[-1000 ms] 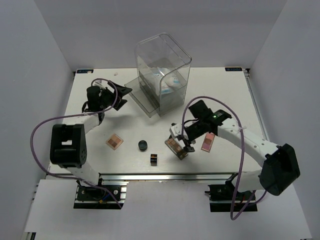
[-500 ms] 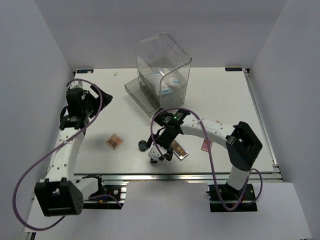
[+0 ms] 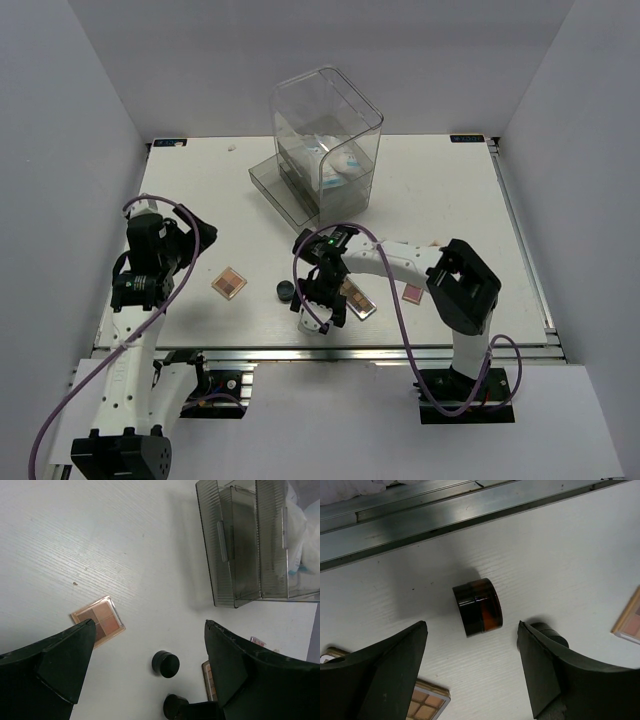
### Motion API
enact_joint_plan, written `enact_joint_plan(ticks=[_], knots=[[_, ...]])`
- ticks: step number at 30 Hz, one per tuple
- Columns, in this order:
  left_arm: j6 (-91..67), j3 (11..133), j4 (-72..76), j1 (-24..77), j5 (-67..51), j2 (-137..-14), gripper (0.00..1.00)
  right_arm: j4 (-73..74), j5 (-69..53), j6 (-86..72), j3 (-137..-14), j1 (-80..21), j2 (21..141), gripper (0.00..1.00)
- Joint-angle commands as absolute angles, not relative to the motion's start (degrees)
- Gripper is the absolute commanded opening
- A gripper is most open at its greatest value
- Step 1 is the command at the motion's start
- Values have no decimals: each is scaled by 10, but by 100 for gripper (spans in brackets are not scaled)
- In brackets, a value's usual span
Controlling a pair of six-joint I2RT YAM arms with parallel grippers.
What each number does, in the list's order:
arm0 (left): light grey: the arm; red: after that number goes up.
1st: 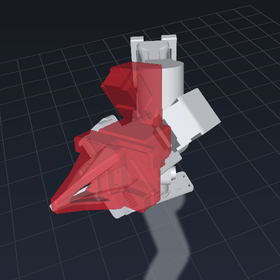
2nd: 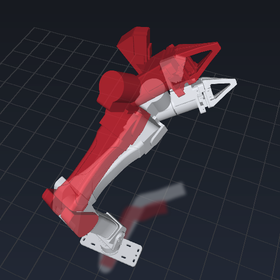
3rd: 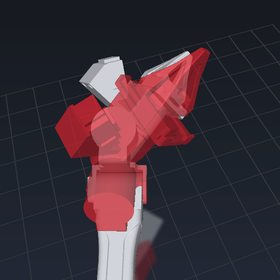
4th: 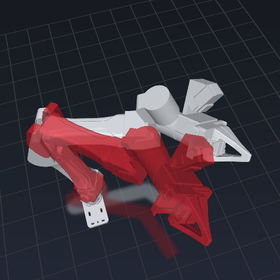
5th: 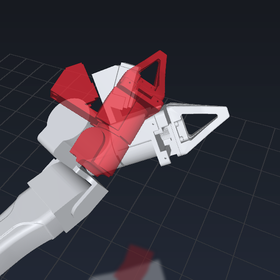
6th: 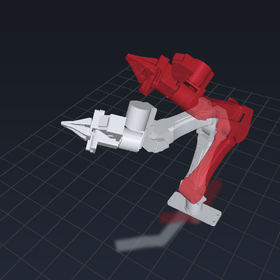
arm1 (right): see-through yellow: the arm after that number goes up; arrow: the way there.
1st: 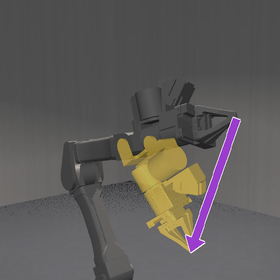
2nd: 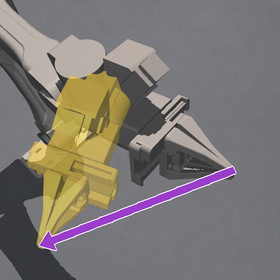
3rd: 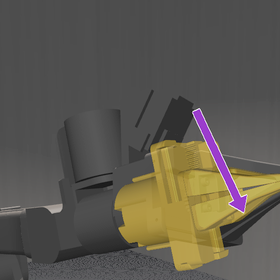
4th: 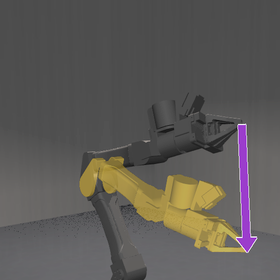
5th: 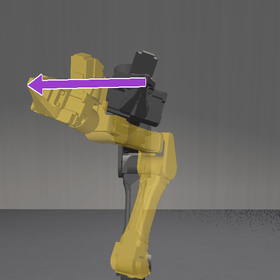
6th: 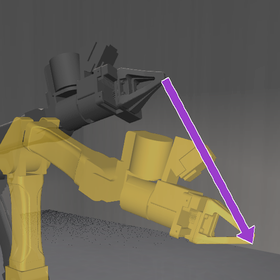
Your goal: Organize the makeup
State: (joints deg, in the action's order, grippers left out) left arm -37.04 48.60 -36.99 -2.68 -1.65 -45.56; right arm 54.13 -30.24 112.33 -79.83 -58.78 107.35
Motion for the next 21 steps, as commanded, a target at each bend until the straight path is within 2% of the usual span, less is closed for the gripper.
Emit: enact_joint_plan(ticks=[1, 10, 19, 21], knots=[[-371, 485, -392, -28, 9, -445, 98, 566, -285, 1174, -824, -598, 1091, 78], [-370, 479, -410, -28, 9, -425, 98, 560, -272, 1167, -841, -620, 1133, 76], [-384, 461, -417, -28, 4, -403, 98, 566, -237, 1166, -841, -620, 1144, 54], [-385, 457, -412, -28, 1, -399, 98, 562, -232, 1161, -838, -620, 1143, 45]])
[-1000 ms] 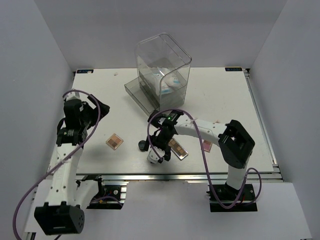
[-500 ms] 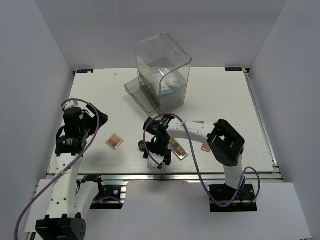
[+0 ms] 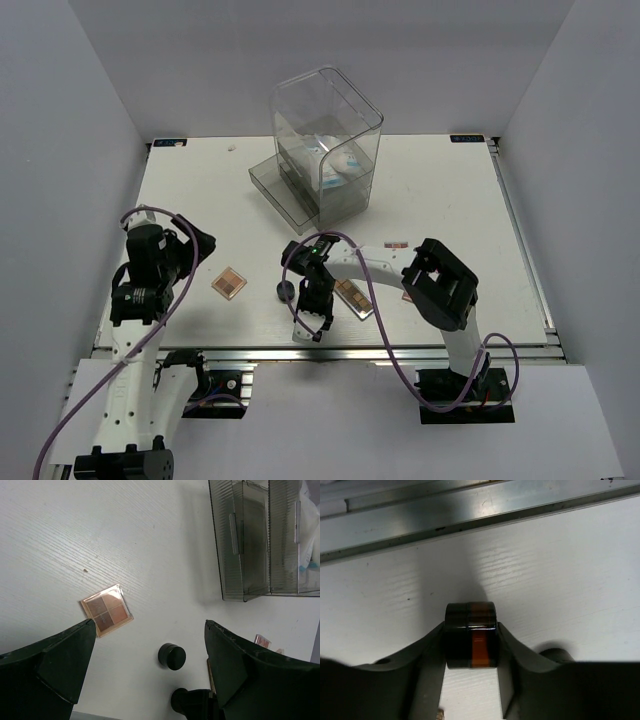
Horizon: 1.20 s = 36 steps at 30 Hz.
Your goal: Organize the makeup
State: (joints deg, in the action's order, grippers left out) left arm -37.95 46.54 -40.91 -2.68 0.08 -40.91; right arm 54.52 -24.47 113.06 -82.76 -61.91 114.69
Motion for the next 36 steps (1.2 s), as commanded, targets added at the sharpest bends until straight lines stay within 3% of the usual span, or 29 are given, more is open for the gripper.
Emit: enact_joint_plan(ticks=[1, 4, 8, 10, 17, 23, 28, 36], knots=[[-386, 454, -410, -28, -10, -399, 98, 562, -230, 1158, -838, -620, 1143, 37], [-385, 445, -388, -28, -49, -392, 98, 573, -235, 1152, -837, -618, 1131, 18], [-383, 426, -361, -28, -90, -391, 98, 585, -286, 1123, -834, -615, 1090, 6], [-381, 413, -342, -28, -119, -390, 98, 574, -334, 1015, -860, -614, 1060, 0], [-396, 362, -262, -28, -182, -367, 98, 425, -365, 624, -903, -574, 990, 0], [-401, 350, -245, -28, -186, -372, 98, 194, -165, 270, -904, -540, 989, 0], [-394, 351, -245, -27, -187, -374, 98, 136, 40, 166, -967, -533, 1052, 0], [-410, 337, -249, -28, -195, -345, 98, 85, 167, 163, -1041, -519, 1150, 0]])
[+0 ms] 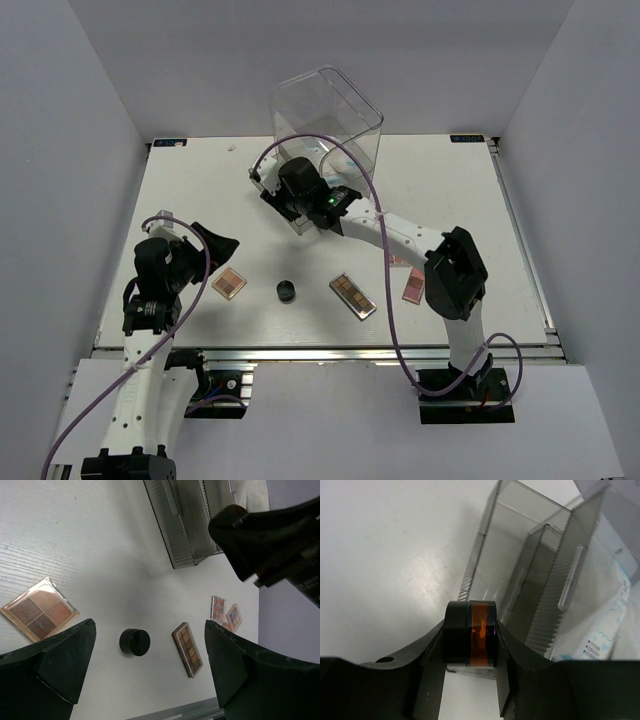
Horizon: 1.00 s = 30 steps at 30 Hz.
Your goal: Organize the makeup
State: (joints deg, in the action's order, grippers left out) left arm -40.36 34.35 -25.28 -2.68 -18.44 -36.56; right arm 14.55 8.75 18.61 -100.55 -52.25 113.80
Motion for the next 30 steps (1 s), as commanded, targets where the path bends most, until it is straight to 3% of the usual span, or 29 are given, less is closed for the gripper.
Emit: enact_joint_plan(ticks=[1, 3, 4, 6, 9, 13, 17, 20, 22, 24, 26, 27, 29, 30], knots=[[-410, 335, -250, -28, -196, -342, 98, 84, 177, 176, -1044, -519, 1157, 0], [-414, 333, -257, -28, -199, -337, 98, 84, 176, 180, -1049, -516, 1174, 0], [-415, 330, -258, -28, -202, -332, 98, 73, 174, 189, -1045, -512, 1179, 13], [-420, 326, -254, -28, -211, -330, 98, 63, 178, 198, -1044, -511, 1194, 29], [-424, 323, -251, -28, -224, -329, 98, 71, 173, 200, -1061, -505, 1211, 49], [-417, 321, -249, -28, -245, -333, 98, 78, 161, 199, -1066, -505, 1211, 66], [-398, 306, -237, -28, -286, -357, 88, 98, 128, 192, -1063, -505, 1187, 72], [-386, 293, -229, -26, -309, -381, 69, 144, -26, 233, -1067, -493, 1147, 74], [-383, 291, -222, -18, -318, -394, 61, 188, -230, 264, -1058, -464, 1117, 66], [-376, 301, -227, -2, -301, -417, 62, 201, -369, 276, -1042, -441, 1080, 56], [-373, 314, -245, 30, -279, -439, 70, 189, -408, 266, -1021, -433, 1044, 39], [-376, 320, -250, 65, -248, -466, 74, 171, -430, 259, -996, -425, 1031, 38], [-392, 341, -253, 117, -210, -499, 83, 151, -436, 242, -968, -419, 992, 41], [-399, 350, -259, 171, -160, -535, 89, 141, -425, 236, -954, -417, 980, 56]])
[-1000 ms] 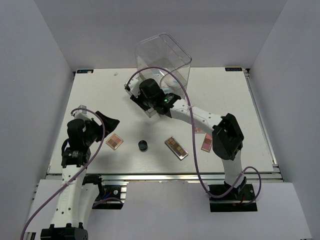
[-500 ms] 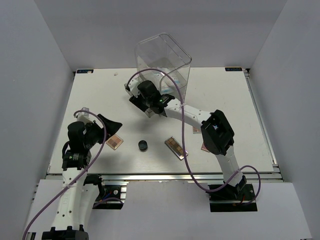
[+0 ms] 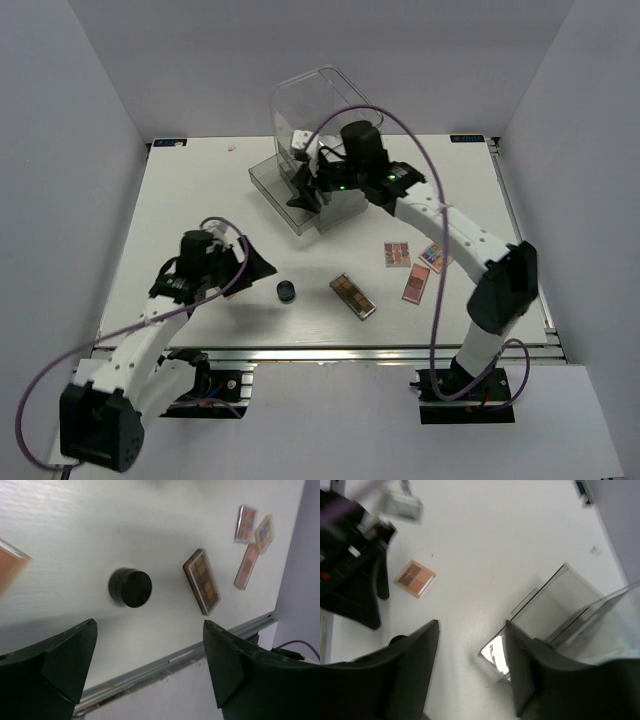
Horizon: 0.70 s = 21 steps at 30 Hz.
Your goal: Organize the makeup
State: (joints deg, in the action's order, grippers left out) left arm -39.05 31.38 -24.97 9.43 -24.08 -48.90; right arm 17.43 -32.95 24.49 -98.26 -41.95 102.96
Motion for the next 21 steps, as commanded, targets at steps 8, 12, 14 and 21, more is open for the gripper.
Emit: enact_joint_plan(ticks=[8, 12, 14, 21], knots=[[-413, 446, -341, 292, -8, -695, 98, 80, -383, 141, -889, -374, 891, 89], [-422, 492, -381, 333, 50, -779, 98, 71, -375, 118, -878, -343, 871, 89], [-424, 507, -382, 345, 60, -815, 98, 65, -374, 111, -866, -334, 859, 89], [-423, 589, -420, 394, 98, -916, 95, 48, -367, 89, -836, -303, 836, 89]])
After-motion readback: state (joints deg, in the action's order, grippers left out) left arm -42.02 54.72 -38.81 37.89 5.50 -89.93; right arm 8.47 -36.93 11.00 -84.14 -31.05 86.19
